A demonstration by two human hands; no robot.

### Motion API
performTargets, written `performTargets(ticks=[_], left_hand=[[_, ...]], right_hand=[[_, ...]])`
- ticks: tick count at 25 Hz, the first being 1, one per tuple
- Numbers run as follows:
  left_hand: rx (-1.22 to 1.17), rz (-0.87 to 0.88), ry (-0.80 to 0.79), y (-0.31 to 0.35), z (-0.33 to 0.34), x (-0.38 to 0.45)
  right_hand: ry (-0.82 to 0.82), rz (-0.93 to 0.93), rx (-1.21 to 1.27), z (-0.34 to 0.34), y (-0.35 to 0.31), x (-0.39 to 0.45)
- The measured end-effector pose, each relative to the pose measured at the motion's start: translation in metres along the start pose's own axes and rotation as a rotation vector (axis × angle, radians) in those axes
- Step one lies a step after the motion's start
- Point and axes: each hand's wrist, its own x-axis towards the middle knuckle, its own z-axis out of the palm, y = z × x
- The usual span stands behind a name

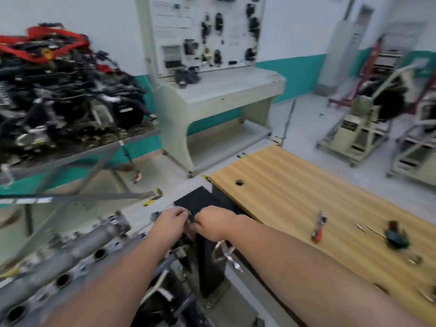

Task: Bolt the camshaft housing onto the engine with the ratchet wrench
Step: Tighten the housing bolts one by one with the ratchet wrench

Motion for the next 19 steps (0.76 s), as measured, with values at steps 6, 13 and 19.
performTargets(ticks=[6,13,19], left_hand=[[0.110,0.123,-0.223,0.088,0.181,0.047],[0.529,0.187,-0.419,0.111,0.339,0.080],[0.799,0.237,-0.509,0.074,0.449,0.100]], right_hand=[[0.047,0.246,0.100,0.003,0.179,-0.060],[0.040,0.688,0.177,0.053,0.338,-0.112],[-0.019,1.109,0.488,0.132,0.418,-0.117]])
